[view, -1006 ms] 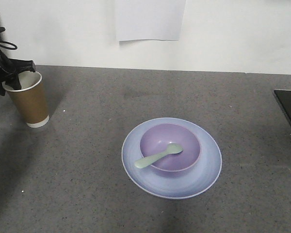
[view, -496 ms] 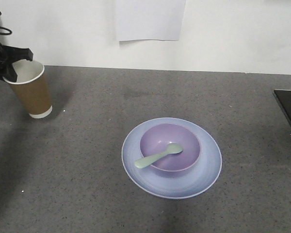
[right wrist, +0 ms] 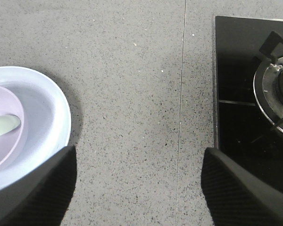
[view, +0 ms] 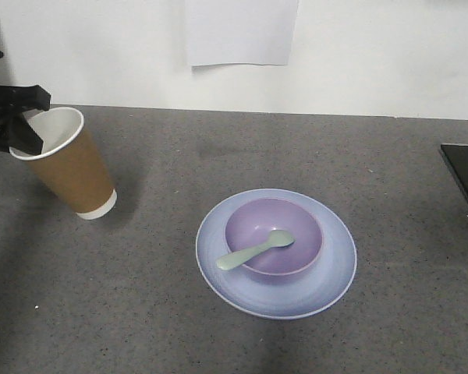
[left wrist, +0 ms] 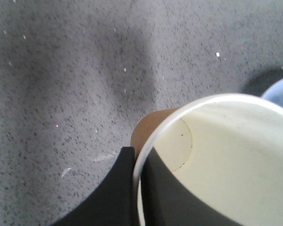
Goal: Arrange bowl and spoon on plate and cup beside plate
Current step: 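Grasp the brown paper cup rim with the left gripper, then slide the paper cup toward the plate with the left gripper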
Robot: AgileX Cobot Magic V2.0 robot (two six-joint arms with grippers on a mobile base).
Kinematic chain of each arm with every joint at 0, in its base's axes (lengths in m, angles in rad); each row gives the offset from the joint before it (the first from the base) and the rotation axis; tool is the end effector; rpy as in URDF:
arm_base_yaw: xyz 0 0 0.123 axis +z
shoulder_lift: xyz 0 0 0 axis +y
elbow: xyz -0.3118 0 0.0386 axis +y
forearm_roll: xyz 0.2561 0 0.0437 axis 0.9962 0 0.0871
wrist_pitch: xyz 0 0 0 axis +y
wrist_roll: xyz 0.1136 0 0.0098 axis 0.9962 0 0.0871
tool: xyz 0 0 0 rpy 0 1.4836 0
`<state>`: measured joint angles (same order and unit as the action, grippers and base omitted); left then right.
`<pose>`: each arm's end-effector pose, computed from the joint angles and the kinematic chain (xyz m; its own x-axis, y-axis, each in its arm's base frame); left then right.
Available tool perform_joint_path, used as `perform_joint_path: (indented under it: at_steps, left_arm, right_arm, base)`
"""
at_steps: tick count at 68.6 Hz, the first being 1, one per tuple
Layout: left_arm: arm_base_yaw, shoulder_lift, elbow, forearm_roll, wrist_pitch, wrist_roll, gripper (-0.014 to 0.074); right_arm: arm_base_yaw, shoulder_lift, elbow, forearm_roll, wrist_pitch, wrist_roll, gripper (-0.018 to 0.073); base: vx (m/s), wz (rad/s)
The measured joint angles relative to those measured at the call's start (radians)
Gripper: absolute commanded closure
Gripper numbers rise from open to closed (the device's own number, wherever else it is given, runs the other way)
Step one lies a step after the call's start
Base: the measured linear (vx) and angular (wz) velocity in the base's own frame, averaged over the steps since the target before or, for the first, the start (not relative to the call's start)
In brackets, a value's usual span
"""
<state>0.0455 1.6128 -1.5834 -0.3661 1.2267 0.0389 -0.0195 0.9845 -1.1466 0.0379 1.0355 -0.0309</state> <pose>0.3544 -0.0223 0.3712 -0.9153 -0.1261 -0.3825 0.0138 0.9393 -0.3428 0.1858 0.0001 0.4078 -0.7072 0.0022 -0.7070 -0.0117 0.9998 0.0149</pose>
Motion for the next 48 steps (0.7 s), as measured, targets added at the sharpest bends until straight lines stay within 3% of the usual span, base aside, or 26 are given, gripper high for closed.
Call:
perform_joint_path:
  at_steps: [26, 48]
  left_arm:
    - [-0.182, -0.054, 0.101, 0.025, -0.051, -0.002, 0.0604]
    - [-0.274, -0.025, 0.101, 0.065, -0.068, -0.031, 0.0604]
  right_arm:
    - [0.000, 0.000, 0.000, 0.004, -0.008, 0.000, 0.0017]
    - [0.000, 0.000, 0.000, 0.008, -0.008, 0.000, 0.0017]
  base:
    - [0.00, 0.00]
    - [0.00, 0.00]
